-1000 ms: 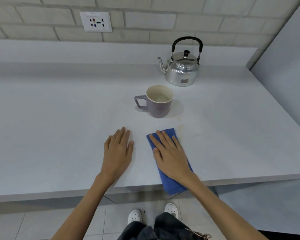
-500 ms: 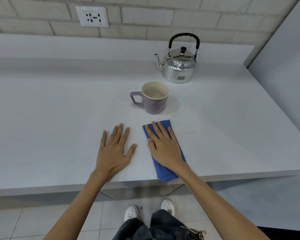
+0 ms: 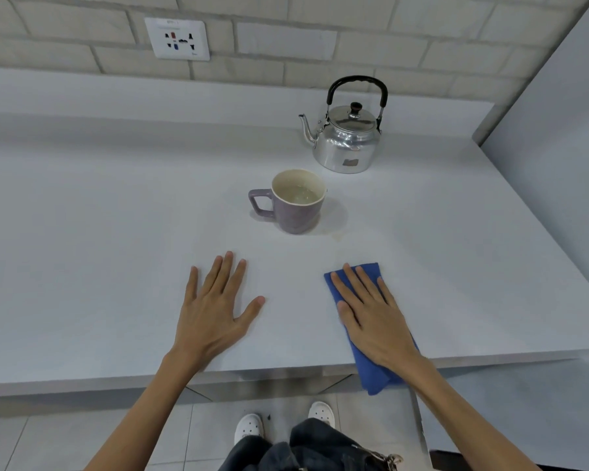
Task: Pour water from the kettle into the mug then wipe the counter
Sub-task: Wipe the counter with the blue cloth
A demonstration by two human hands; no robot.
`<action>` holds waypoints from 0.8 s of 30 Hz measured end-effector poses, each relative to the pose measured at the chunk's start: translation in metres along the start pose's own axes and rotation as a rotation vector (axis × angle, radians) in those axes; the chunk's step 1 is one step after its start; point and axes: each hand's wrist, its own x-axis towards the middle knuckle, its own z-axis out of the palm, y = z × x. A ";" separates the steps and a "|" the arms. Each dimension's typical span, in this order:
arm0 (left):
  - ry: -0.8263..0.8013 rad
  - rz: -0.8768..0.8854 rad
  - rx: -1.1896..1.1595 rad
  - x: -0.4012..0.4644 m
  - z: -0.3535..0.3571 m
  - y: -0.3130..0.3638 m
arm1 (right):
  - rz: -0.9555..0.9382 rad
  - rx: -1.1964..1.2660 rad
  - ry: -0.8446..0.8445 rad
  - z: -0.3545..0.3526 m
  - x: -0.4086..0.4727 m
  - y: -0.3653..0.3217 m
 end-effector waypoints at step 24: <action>-0.026 -0.004 0.009 0.000 -0.002 0.001 | -0.066 0.040 -0.031 0.004 0.027 -0.029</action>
